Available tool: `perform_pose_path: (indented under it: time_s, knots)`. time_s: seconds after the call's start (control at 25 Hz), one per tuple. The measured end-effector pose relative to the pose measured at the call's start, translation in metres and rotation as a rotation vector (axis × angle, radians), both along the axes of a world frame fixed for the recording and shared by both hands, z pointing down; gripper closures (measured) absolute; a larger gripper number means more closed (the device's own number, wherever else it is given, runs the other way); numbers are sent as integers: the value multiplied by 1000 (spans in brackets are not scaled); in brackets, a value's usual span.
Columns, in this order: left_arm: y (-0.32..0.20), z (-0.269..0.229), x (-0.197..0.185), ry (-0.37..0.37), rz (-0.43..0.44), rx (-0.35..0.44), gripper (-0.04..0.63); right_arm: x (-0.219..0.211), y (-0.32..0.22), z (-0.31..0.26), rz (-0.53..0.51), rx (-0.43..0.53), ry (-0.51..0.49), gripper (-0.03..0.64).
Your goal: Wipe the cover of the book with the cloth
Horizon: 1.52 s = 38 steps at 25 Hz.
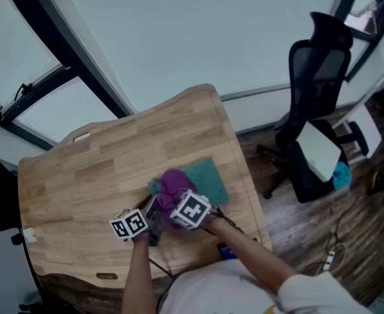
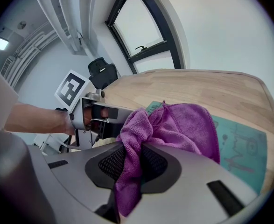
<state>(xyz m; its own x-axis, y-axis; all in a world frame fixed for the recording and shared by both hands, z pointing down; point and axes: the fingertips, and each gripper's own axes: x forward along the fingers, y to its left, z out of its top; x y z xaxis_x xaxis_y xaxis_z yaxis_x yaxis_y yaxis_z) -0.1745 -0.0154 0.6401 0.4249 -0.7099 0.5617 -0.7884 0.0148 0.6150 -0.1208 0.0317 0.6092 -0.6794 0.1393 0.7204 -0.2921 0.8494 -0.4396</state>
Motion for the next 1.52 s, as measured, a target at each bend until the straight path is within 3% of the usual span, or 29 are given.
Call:
perform_pose_path:
  time_s: [0.16, 0.32, 1.52]
  knots:
    - [2, 3, -2, -5, -6, -5, 493, 10, -6, 0, 22, 1, 0, 540]
    - [3, 1, 1, -4, 6, -5, 492, 33, -27, 15, 60, 72, 64, 540]
    - [3, 1, 6, -4, 7, -1, 492, 106, -69, 19, 181, 86, 115, 540]
